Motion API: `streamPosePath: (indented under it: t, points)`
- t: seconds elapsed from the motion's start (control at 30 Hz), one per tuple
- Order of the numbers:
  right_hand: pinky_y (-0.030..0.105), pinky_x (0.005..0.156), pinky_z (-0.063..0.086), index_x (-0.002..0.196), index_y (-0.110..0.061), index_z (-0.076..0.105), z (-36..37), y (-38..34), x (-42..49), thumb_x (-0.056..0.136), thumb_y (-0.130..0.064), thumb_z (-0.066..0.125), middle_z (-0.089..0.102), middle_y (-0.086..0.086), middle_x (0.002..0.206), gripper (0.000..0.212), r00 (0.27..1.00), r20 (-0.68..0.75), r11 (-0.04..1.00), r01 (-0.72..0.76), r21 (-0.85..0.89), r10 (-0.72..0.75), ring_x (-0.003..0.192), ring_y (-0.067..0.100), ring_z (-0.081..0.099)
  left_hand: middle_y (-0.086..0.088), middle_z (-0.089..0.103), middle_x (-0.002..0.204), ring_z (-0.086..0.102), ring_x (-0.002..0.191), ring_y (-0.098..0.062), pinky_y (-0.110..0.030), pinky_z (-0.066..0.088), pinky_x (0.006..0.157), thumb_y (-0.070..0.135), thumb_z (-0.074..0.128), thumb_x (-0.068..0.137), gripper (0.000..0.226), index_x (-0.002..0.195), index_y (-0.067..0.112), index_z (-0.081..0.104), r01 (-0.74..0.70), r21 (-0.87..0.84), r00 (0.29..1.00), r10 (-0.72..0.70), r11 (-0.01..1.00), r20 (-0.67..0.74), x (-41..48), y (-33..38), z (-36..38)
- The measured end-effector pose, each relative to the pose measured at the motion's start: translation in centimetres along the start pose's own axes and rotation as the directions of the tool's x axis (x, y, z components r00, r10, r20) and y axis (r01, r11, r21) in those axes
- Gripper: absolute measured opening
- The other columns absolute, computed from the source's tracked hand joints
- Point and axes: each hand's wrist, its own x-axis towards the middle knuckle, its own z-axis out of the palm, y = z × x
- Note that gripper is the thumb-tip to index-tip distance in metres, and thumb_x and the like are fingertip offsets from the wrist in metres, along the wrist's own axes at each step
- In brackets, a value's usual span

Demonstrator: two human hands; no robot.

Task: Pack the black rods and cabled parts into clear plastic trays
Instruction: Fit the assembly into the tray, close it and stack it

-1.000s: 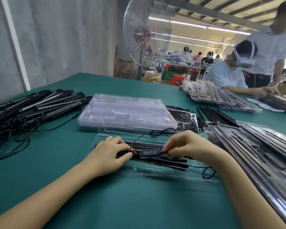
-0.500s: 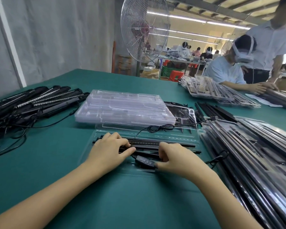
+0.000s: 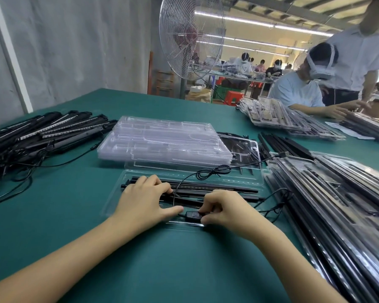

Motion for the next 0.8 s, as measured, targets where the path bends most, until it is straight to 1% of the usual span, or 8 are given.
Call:
streamPosePath:
  t: [0.1,0.23,0.37,0.43,0.5,0.6,0.7,0.8]
  points:
    - [0.008,0.059,0.04,0.081,-0.014,0.073,-0.2,-0.1,0.4,0.071,-0.016,0.08,0.061,-0.011,0.073,0.013,0.998,0.022,0.996,-0.068,0.064,0.067,0.061,-0.004,0.051,0.018,0.045,0.106,0.04,0.11,-0.006,-0.028,0.032,0.093,0.077,0.052,0.07,0.054,0.112,0.045,0.054,0.006,-0.005,1.0,-0.006,1.0,0.022,0.0,0.0,-0.2]
    - [0.009,0.049,0.033,0.078,-0.017,0.072,-0.5,-0.7,1.1,0.07,-0.018,0.081,0.054,-0.011,0.067,0.012,0.992,0.066,0.994,-0.101,-0.033,0.103,0.06,0.002,0.049,0.019,0.045,0.107,0.039,0.11,-0.006,-0.029,0.032,0.092,0.079,0.051,0.067,0.054,0.11,0.045,0.052,0.006,0.004,0.999,-0.006,1.0,0.051,0.1,0.1,-0.4]
    - [0.008,0.039,0.03,0.074,-0.017,0.067,-0.9,-1.6,1.2,0.07,-0.016,0.08,0.05,-0.013,0.057,0.013,0.986,0.12,0.989,-0.101,-0.106,0.113,0.052,0.0,0.045,0.018,0.044,0.107,0.039,0.11,-0.007,-0.03,0.034,0.092,0.08,0.048,0.068,0.054,0.109,0.045,0.048,-0.01,0.042,0.996,0.006,0.999,0.092,0.2,0.1,-0.5]
    - [0.011,0.043,0.033,0.075,-0.015,0.067,-1.3,-2.1,1.3,0.07,-0.016,0.08,0.055,-0.009,0.06,0.014,0.982,0.145,0.985,-0.105,-0.133,0.124,0.053,0.002,0.047,0.017,0.046,0.106,0.042,0.107,-0.008,-0.031,0.035,0.089,0.08,0.045,0.07,0.051,0.106,0.044,0.05,-0.013,0.077,0.992,0.004,0.997,0.122,0.6,0.2,-0.8]
    - [0.017,0.048,0.038,0.08,-0.012,0.069,-1.6,-2.8,1.7,0.07,-0.015,0.08,0.062,-0.001,0.07,0.015,0.975,0.18,0.976,-0.097,-0.194,0.133,0.059,0.01,0.051,0.016,0.052,0.097,0.048,0.097,-0.009,-0.03,0.037,0.076,0.076,0.042,0.077,0.043,0.093,0.039,0.055,0.007,0.069,0.994,-0.014,0.998,0.105,1.4,0.4,-1.4]
    - [0.026,0.061,0.048,0.081,-0.008,0.067,-1.8,-4.3,2.4,0.07,-0.011,0.08,0.06,0.005,0.068,0.017,0.956,0.241,0.945,-0.087,-0.316,0.168,0.064,0.018,0.052,0.012,0.06,0.085,0.057,0.085,-0.014,-0.029,0.04,0.064,0.054,0.048,0.088,0.028,0.078,0.029,0.057,0.045,-0.027,0.999,-0.044,0.999,0.022,3.8,1.2,-1.9]
    - [0.034,0.073,0.054,0.081,-0.002,0.064,-2.1,-5.1,3.0,0.071,-0.007,0.08,0.052,0.002,0.056,0.019,0.939,0.271,0.919,-0.097,-0.383,0.212,0.061,0.02,0.054,0.0,0.064,0.104,0.059,0.095,-0.021,-0.035,0.049,0.079,0.039,0.054,0.091,0.023,0.1,0.019,0.061,0.012,-0.142,0.998,-0.003,0.99,0.062,6.5,2.7,-1.4]
    - [0.034,0.074,0.053,0.076,-0.003,0.054,-2.2,-5.5,3.0,0.069,0.0,0.079,0.048,0.005,0.063,0.026,0.933,0.275,0.917,-0.114,-0.382,0.23,0.067,0.027,0.061,-0.004,0.061,0.116,0.057,0.104,-0.025,-0.032,0.044,0.08,0.036,0.054,0.091,0.031,0.116,0.017,0.056,-0.042,-0.059,0.986,0.051,0.997,0.16,8.2,4.2,-0.5]
